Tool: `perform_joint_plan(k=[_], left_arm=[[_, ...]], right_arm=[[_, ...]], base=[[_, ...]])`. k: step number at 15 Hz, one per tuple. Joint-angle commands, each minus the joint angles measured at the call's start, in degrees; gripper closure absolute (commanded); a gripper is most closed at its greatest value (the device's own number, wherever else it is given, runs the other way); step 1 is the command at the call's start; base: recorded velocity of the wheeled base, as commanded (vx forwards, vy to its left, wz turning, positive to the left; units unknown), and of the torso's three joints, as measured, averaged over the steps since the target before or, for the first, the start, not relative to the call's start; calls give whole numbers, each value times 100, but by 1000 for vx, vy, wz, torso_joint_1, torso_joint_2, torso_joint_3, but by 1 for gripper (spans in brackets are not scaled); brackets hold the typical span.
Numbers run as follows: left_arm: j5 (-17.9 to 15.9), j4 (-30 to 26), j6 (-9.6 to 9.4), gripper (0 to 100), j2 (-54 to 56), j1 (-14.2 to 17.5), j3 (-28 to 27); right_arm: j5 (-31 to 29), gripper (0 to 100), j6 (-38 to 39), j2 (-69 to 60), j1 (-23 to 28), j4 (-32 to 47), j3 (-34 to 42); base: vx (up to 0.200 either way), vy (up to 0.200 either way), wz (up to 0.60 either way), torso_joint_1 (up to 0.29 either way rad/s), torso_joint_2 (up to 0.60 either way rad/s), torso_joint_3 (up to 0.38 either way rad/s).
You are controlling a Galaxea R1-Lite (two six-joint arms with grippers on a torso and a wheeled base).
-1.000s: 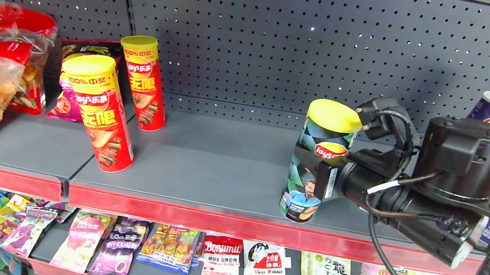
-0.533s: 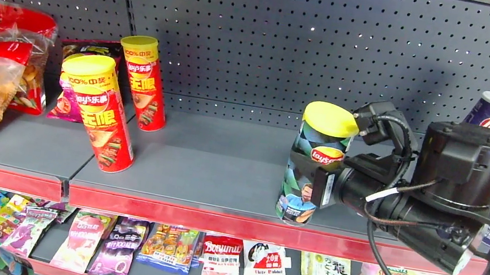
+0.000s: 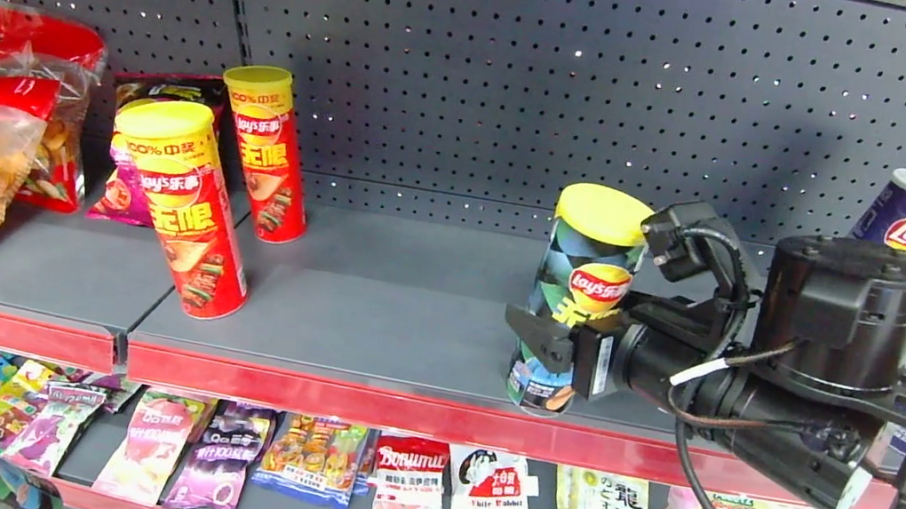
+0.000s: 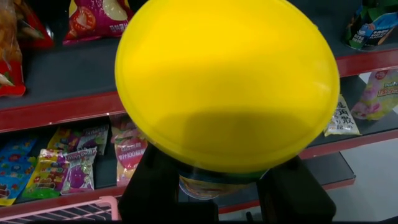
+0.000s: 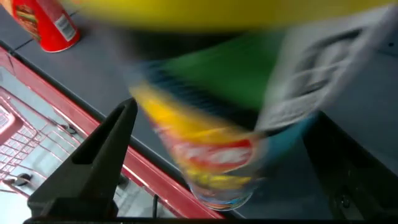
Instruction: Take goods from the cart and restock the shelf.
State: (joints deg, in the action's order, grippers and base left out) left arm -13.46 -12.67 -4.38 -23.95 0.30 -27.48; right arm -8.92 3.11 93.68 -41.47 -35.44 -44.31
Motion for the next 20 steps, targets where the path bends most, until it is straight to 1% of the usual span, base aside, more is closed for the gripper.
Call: perform_joint_plan(k=[1, 3, 5, 7, 8, 10, 11, 12, 13, 14, 15, 16, 17, 18, 19, 20], left_arm=[[1, 1, -2, 100, -4, 5, -3], [1, 19, -2, 100, -30, 5, -12], [1, 19, -2, 100, -30, 5, -21], [1, 27, -2, 100, -48, 5, -21], [1, 36, -2, 100, -101, -4, -30], [-16, 45, -11, 100, -171, -13, -65], [-131, 45, -11, 100, -250, -13, -135], [-280, 45, -19, 100, -399, -13, -267], [-430, 45, -28, 100, -523, -13, -364], [-579, 45, -81, 100, -637, -13, -469], [-640, 45, -142, 100, -698, -13, -504], [-728, 45, -353, 100, -918, -13, -680], [-799, 45, -476, 100, -1103, -22, -838], [-851, 45, -512, 100, -1234, -22, -935], [-878, 45, -512, 100, -1278, -22, -961], [-957, 45, -512, 100, -1314, -22, -970]], right_arm=[[-39, 0, 6, -158, 25, -42, 28], [-48, 0, 6, -492, 25, -42, 248], [-39, 0, -3, -896, 25, -42, 634], [-22, 0, -30, -1564, 8, -42, 1294], [-39, 0, -82, -2100, -28, -33, 1759], [-74, 0, -399, -2970, 52, -25, 2436], [-74, 0, -618, -3673, 394, 81, 2814], [-48, 0, -882, -4596, 1106, 556, 3078], [-31, 0, -1014, -5422, 1581, 1259, 3139], [-22, 0, -1032, -6248, 1924, 2243, 3078], [-31, 0, -1032, -6705, 2064, 2832, 3016], [-39, 0, -1032, -7918, 2249, 4563, 2568], [-110, 0, -1023, -8481, 2266, 5565, 2155], [-321, 0, -970, -8824, 2275, 6286, 1856], [-593, 0, -891, -8982, 2275, 6541, 1803], [-1243, 0, -618, -9184, 2284, 6769, 1830]], base=[[0, 0, 0, 0, 0, 0], [0, 0, 0, 0, 0, 0], [0, 0, 0, 0, 0, 0], [0, 0, 0, 0, 0, 0], [0, 0, 0, 0, 0, 0], [0, 0, 0, 0, 0, 0], [0, 0, 0, 0, 0, 0], [0, 0, 0, 0, 0, 0], [0, 0, 0, 0, 0, 0], [0, 0, 0, 0, 0, 0], [0, 0, 0, 0, 0, 0], [0, 0, 0, 0, 0, 0], [0, 0, 0, 0, 0, 0], [0, 0, 0, 0, 0, 0], [0, 0, 0, 0, 0, 0], [0, 0, 0, 0, 0, 0]])
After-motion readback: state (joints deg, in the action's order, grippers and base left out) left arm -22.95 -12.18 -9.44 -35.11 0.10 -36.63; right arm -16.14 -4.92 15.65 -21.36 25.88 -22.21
